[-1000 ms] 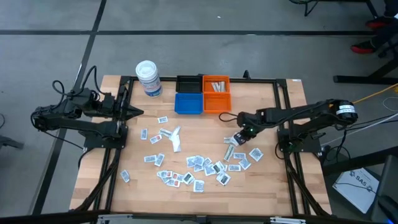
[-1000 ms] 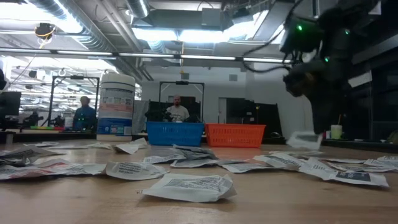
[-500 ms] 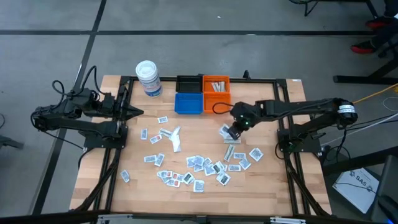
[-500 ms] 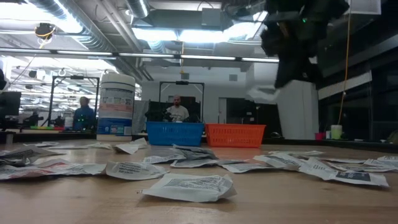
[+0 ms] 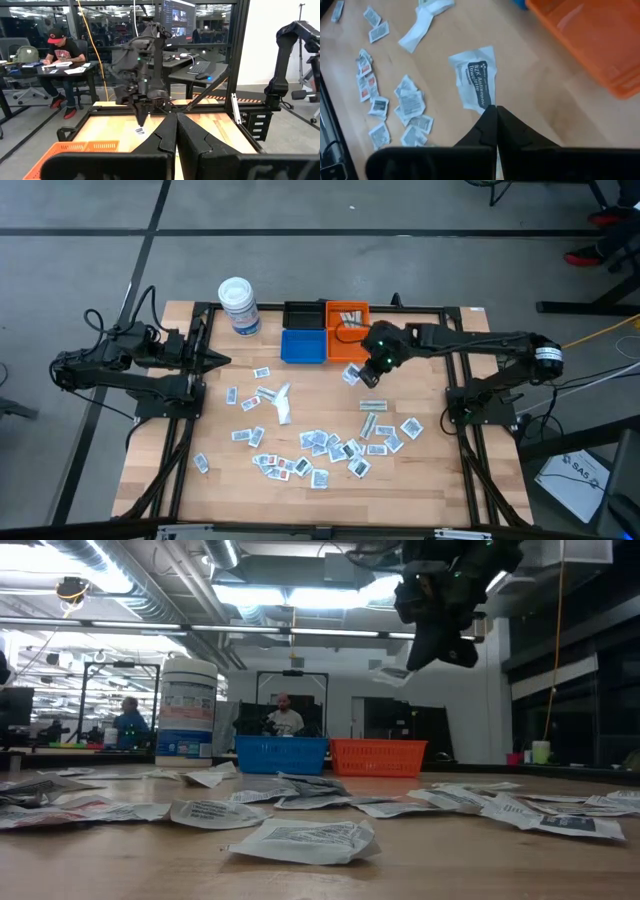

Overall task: Pick & Place First Aid Supplies
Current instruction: Put the towelette pack into the bottom orange bin

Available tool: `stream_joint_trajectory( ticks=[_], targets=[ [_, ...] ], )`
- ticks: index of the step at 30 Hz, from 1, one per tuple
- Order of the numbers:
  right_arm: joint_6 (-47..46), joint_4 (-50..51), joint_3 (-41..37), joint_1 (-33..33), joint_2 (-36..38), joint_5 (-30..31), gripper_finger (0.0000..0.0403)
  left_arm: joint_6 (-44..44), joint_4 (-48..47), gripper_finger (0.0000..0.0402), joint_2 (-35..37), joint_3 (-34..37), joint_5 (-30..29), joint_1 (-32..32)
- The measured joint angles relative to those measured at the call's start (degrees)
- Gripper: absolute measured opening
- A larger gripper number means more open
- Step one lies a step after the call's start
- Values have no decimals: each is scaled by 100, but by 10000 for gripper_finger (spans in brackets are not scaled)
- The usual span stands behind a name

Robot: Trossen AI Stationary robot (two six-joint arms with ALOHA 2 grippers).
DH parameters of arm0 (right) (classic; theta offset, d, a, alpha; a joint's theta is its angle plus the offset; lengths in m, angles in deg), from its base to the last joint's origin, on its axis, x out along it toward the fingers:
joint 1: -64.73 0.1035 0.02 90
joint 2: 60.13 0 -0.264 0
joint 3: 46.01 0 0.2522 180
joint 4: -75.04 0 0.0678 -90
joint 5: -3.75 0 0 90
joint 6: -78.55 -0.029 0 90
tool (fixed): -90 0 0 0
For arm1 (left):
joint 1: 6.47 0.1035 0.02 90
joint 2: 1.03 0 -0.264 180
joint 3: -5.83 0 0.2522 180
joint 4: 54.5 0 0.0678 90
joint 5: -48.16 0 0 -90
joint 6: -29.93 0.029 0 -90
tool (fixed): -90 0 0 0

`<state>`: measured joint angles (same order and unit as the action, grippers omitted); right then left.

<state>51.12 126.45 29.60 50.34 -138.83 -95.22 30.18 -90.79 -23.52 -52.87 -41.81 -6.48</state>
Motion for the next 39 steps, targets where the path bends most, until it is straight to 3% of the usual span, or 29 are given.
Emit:
stream_joint_trajectory(
  ticks=[20, 39],
  targets=[
    [1713, 375, 881, -1773, -1286, -329, 2, -3, 0, 4, 0, 0, 0, 0],
    [2056, 237, 887, -2194, -1923, -469, 26, 0, 0, 4, 2, 0, -2, 0]
  ],
)
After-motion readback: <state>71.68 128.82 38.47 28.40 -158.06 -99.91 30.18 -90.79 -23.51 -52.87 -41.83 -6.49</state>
